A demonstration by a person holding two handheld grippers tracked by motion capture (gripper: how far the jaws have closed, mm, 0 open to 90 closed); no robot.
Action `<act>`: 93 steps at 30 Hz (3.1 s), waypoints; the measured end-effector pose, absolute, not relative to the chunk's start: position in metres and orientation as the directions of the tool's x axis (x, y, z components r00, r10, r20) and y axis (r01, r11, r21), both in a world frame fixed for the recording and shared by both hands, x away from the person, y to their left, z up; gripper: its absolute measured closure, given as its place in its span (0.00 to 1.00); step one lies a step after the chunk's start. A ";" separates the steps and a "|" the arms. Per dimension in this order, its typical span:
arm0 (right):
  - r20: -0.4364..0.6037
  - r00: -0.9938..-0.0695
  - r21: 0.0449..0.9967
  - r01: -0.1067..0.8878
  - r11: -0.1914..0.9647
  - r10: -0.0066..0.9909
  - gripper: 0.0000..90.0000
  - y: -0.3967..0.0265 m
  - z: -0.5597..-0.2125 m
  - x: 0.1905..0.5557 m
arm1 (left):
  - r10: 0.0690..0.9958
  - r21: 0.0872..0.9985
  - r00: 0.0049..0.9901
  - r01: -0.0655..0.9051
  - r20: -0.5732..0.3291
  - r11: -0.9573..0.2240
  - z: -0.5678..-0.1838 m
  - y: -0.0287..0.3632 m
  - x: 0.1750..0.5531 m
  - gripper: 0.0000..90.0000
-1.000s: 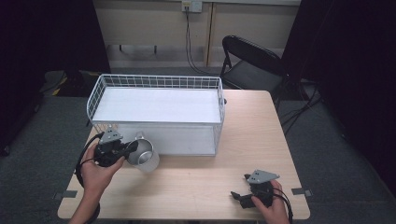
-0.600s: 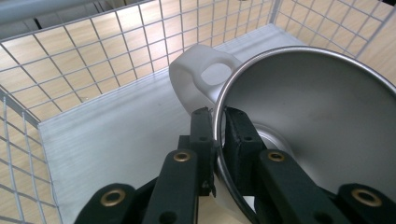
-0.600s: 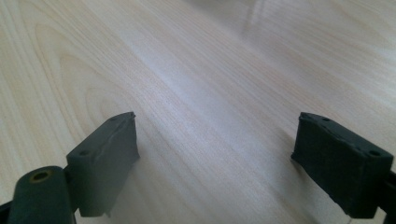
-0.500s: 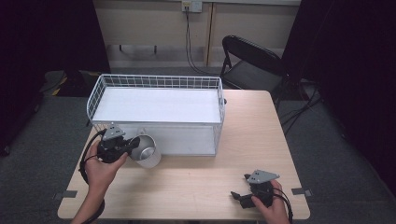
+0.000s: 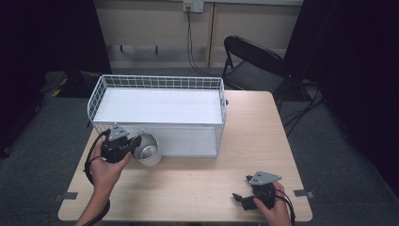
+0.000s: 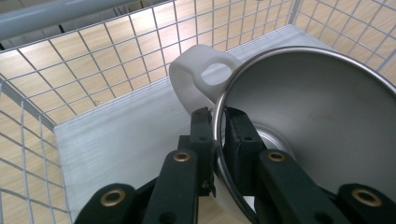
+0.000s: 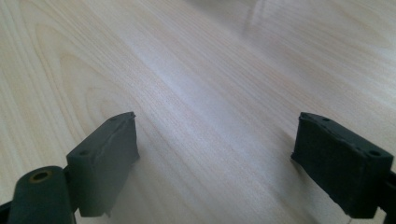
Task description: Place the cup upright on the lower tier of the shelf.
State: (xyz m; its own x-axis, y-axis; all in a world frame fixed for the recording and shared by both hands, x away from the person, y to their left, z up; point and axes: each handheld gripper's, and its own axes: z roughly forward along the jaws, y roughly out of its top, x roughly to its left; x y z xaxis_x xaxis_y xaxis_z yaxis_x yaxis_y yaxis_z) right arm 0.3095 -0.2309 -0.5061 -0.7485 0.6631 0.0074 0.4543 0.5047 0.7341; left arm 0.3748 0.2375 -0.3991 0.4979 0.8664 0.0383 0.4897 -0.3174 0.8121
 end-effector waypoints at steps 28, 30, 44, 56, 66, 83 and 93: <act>0.008 -0.750 0.733 0.454 0.506 0.662 0.15 -0.231 -0.506 0.310 | 0.890 0.808 0.453 0.508 0.046 -0.299 -0.403 0.229 0.389 0.92; 0.008 -0.750 0.734 0.454 0.506 0.662 0.15 -0.231 -0.506 0.310 | 0.893 0.808 0.448 0.511 0.041 -0.293 -0.404 0.228 0.390 0.91; 0.008 -0.750 0.733 0.454 0.506 0.662 0.15 -0.231 -0.506 0.310 | 0.906 0.810 0.421 0.520 0.034 -0.272 -0.408 0.227 0.397 0.91; 0.008 -0.750 0.733 0.454 0.506 0.661 0.15 -0.231 -0.506 0.310 | 0.915 0.810 0.399 0.519 0.054 -0.274 -0.407 0.225 0.401 0.91; 0.008 -0.750 0.733 0.454 0.506 0.661 0.15 -0.231 -0.506 0.310 | 0.920 0.805 0.389 0.527 0.055 -0.272 -0.412 0.222 0.404 0.91; 0.008 -0.751 0.733 0.453 0.507 0.660 0.15 -0.231 -0.506 0.310 | 0.923 0.807 0.382 0.531 0.044 -0.259 -0.414 0.218 0.409 0.91; 0.007 -0.752 0.733 0.452 0.507 0.660 0.15 -0.231 -0.506 0.310 | 0.918 0.813 0.395 0.524 0.034 -0.255 -0.416 0.220 0.411 0.87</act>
State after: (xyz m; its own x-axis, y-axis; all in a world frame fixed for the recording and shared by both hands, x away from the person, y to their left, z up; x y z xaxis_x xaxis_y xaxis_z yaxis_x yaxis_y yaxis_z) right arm 0.3100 -0.2310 -0.5061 -0.7516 0.6596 0.0073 0.4524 0.5074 0.7335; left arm 0.4110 0.2202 -0.4163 0.3945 0.9183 0.0338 0.5241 -0.2551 0.8125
